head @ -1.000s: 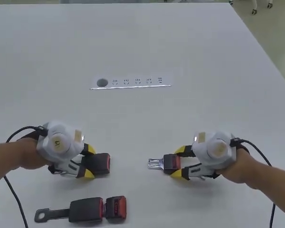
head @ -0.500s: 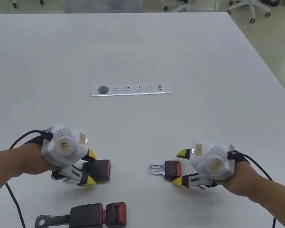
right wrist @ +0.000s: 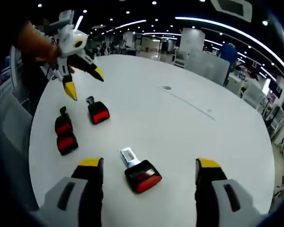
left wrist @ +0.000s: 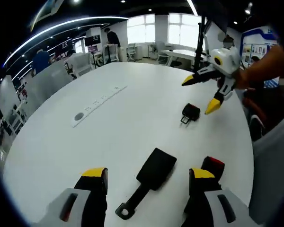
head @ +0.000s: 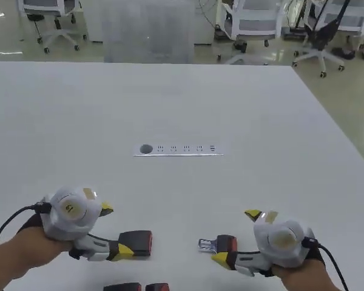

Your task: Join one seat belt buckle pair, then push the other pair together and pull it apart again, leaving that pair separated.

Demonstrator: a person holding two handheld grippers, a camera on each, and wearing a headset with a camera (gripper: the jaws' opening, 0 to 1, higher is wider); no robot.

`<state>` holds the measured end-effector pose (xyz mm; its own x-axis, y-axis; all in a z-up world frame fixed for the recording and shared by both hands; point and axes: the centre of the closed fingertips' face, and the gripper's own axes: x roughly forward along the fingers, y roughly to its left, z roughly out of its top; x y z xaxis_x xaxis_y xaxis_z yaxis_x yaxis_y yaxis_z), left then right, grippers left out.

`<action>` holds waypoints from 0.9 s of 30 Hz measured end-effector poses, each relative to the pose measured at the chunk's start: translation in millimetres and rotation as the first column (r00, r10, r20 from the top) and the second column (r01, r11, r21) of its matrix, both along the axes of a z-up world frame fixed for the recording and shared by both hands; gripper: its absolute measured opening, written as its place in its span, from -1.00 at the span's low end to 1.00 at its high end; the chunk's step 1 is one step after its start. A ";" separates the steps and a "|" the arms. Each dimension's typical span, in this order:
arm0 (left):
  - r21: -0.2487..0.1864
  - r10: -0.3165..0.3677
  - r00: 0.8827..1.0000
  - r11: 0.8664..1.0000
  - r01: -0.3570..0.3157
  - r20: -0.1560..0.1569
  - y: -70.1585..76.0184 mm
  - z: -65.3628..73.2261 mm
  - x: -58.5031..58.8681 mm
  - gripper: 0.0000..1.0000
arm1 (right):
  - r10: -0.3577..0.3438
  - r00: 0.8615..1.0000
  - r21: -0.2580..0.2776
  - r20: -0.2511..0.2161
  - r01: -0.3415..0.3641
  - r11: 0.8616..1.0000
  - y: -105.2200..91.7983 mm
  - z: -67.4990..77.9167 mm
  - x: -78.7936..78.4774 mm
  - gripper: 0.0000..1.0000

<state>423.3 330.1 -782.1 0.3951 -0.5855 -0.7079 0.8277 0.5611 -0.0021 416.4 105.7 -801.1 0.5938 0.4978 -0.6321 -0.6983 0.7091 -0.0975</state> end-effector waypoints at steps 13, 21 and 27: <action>-0.130 0.269 0.963 0.956 -0.262 0.034 50.8 37.4 -32.3 0.67 | -0.189 0.982 0.122 0.022 0.185 0.975 6.0 31.1 -30.6 0.86; -0.177 0.327 0.943 0.933 -0.312 0.058 81.5 52.8 -71.0 0.70 | -0.182 0.981 0.117 0.061 0.174 0.978 13.7 42.4 -64.4 0.98; -0.227 0.383 0.921 0.905 -0.358 0.071 102.8 61.3 -98.0 0.78 | -0.150 0.985 0.101 0.082 0.142 0.985 14.9 44.8 -93.8 1.00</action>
